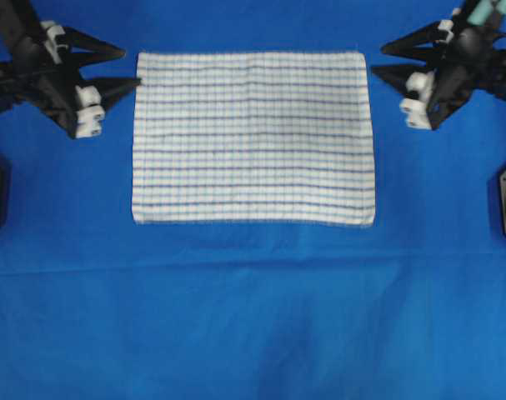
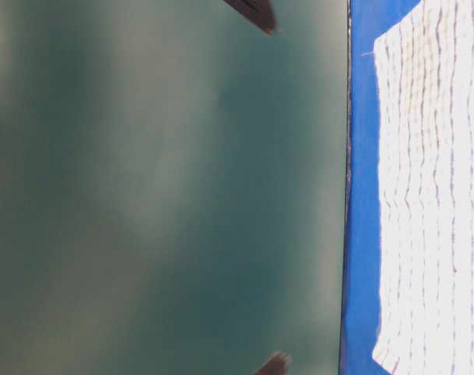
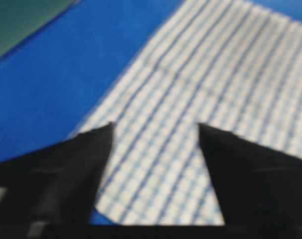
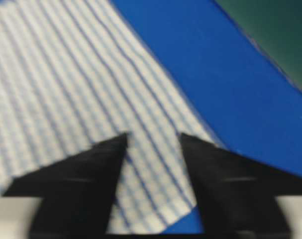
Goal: Fold the blue towel.
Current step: 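Move both grippers to the towel's top corners and grasp them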
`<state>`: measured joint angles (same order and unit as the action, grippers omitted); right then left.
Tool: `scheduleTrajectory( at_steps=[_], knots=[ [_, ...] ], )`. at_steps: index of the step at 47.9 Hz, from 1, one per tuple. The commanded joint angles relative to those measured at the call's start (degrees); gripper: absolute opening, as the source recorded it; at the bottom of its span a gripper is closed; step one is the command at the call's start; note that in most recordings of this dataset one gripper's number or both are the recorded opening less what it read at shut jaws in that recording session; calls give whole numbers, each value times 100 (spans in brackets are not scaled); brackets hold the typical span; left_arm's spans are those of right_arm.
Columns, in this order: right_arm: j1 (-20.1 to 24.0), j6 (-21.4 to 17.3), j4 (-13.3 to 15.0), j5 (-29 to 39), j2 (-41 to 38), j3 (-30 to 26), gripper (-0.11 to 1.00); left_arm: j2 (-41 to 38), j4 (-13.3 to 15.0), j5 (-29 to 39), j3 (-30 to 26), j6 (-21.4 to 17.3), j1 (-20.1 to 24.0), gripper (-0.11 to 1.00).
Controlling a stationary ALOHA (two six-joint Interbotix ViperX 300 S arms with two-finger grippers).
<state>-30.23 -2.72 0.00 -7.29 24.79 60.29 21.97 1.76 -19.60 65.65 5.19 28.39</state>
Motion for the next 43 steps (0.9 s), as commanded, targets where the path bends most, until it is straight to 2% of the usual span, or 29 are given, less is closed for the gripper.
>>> scheduleTrajectory(
  at_steps=[1,3,5,15,30,39,43],
  knots=[
    [-149,9,114,-53,-439,-281,63,-396,9,-123,-220,-18,202,78],
    [-220,9,149,-70,-659,-352,62,-598,9,-202,-264,-18,290,86],
    [-290,9,176,-79,-870,-422,59,-800,0,-299,-299,-35,378,89],
    [-571,9,290,-158,-1846,-782,57,-1960,0,-905,-501,-97,712,87],
    [-1011,9,466,-352,-2839,-1116,57,-3217,0,-1046,-1072,-132,1063,87],
    [-1081,9,501,-369,-3085,-1178,55,-3331,-9,-1020,-1090,-132,1072,82],
    [-1081,9,536,-378,-3085,-1169,46,-3331,-9,-993,-1063,-141,1072,73]
  ],
)
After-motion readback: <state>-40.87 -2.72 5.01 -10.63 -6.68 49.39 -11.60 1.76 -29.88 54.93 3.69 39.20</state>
